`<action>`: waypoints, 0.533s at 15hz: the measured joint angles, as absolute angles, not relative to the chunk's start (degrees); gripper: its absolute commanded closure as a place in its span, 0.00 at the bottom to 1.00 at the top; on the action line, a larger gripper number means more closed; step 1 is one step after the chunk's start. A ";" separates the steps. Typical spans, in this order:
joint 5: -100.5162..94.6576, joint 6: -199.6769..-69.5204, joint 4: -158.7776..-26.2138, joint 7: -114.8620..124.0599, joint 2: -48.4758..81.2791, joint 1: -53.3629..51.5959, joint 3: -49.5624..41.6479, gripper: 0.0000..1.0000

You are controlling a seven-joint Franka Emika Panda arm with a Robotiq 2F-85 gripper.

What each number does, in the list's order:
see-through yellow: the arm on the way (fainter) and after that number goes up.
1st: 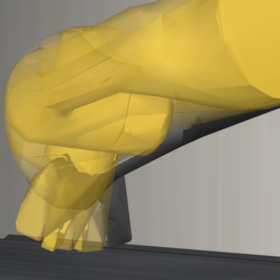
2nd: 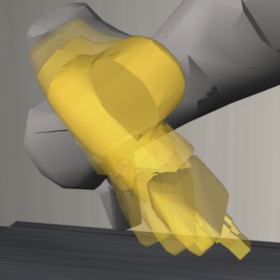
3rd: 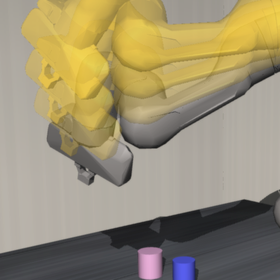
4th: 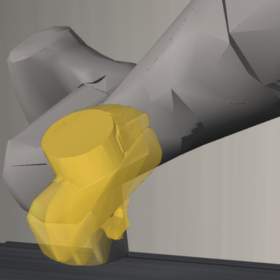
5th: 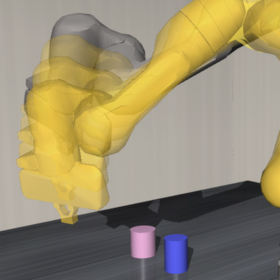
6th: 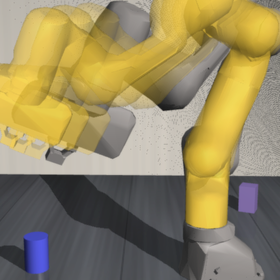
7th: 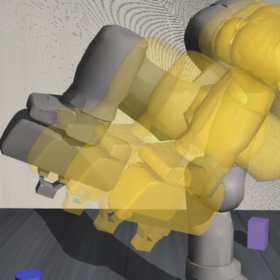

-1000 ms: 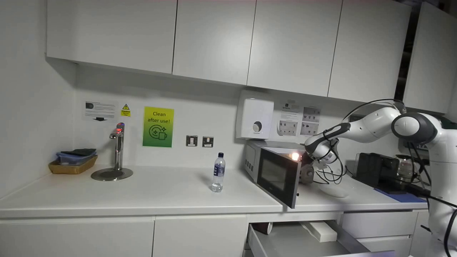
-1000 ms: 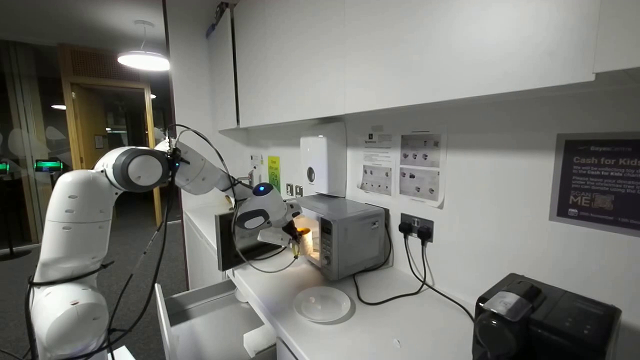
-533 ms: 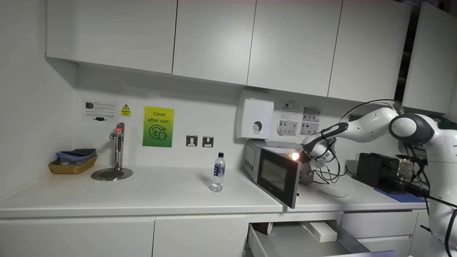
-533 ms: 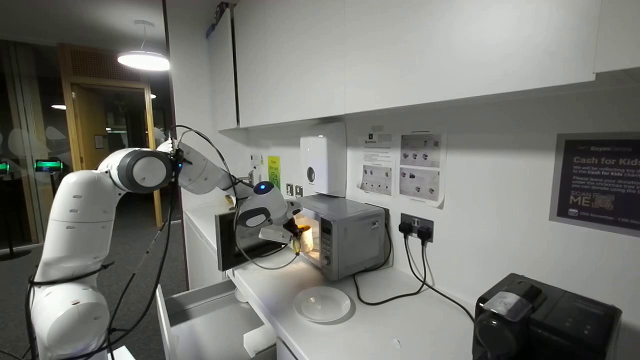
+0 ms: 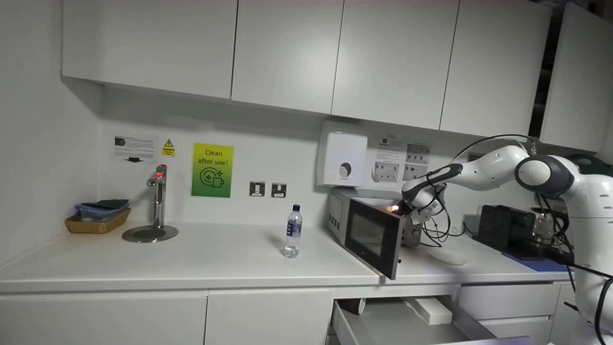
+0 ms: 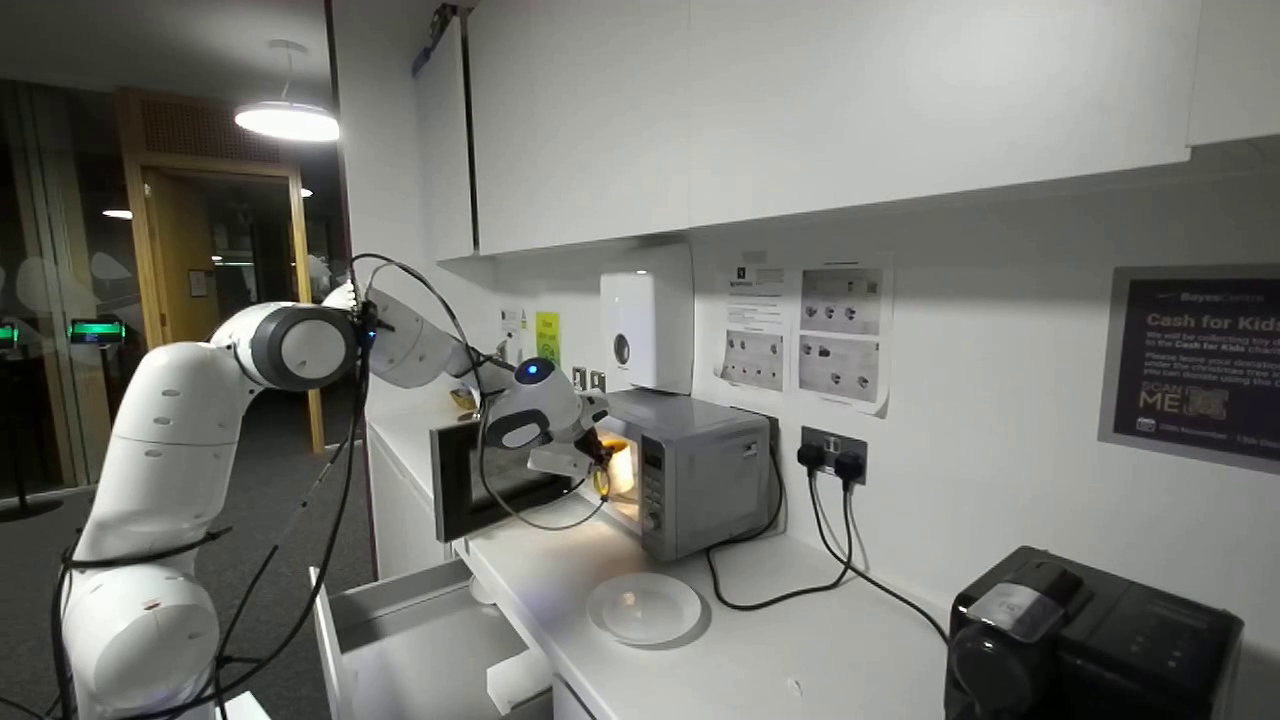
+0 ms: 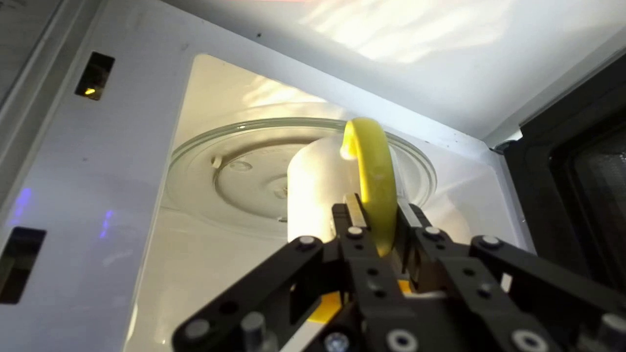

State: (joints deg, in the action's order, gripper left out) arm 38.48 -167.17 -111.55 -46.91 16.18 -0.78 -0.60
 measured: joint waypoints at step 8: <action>38.50 -167.21 -109.07 -46.91 19.01 -0.85 -0.60 0.96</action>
